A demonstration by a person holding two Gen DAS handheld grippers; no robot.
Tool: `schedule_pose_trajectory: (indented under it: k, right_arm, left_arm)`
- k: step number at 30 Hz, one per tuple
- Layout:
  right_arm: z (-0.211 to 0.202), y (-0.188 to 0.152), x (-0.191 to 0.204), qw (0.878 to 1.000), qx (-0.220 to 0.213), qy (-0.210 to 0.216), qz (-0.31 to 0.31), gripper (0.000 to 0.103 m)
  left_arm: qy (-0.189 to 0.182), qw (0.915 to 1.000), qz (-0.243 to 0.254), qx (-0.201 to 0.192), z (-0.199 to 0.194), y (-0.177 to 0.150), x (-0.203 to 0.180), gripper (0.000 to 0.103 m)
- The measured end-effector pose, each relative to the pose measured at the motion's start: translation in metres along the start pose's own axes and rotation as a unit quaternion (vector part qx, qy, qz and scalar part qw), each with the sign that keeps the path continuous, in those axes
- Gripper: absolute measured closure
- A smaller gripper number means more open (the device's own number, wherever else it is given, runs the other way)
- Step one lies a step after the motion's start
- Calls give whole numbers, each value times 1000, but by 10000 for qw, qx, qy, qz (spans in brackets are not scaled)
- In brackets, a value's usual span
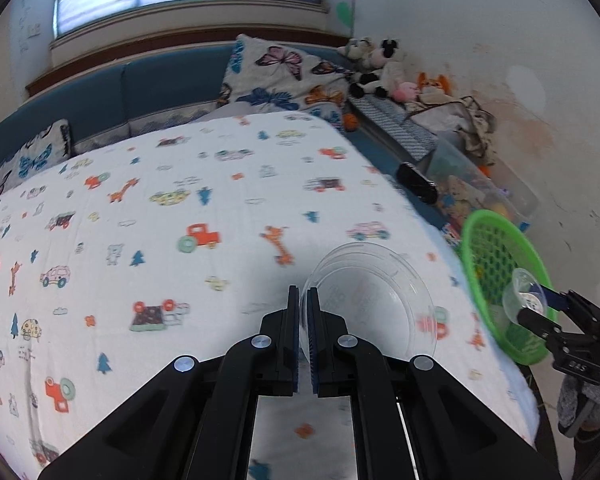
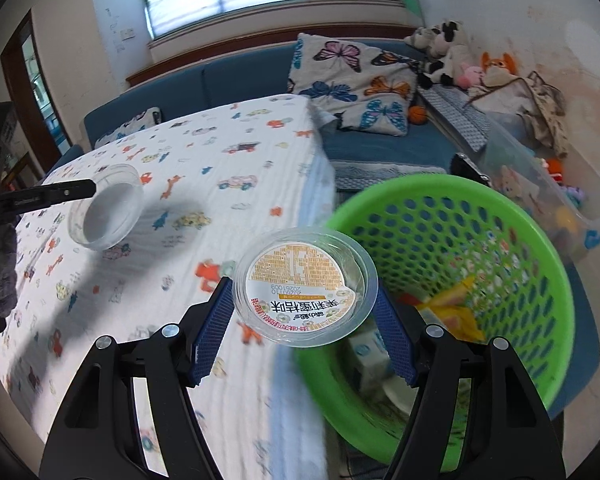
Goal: Collect trash
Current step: 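Drop the food container into the green basket with the right tool while the left tool carries the lid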
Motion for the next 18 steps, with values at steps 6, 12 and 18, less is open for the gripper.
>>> schedule_pose_trajectory:
  k: [6,12,18]
  right_arm:
    - [-16,-11,-20,9997,-72,-180,112,34]
    - [-25,-25,-46,9988,-52,-385,288,34]
    - [-30,-30,-71,9974,-36,-571,448,34]
  left_arm:
    - [-165,9993,308,-125,-15,-1,-41,99]
    - [-314,9978,556,-162,-18,0,-79,99]
    - [-454,9963,727,-120,-11,5,-110,99]
Point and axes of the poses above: each gripper's, at about its wrist camera, not at the fingertips, and z roughly the way its jaws point, x to its left, y to its top, the point moved 4 cm from there along z, roughly the way its jaws point, and after that the axes turned 8 degrees about x, right-handed, at the moved point
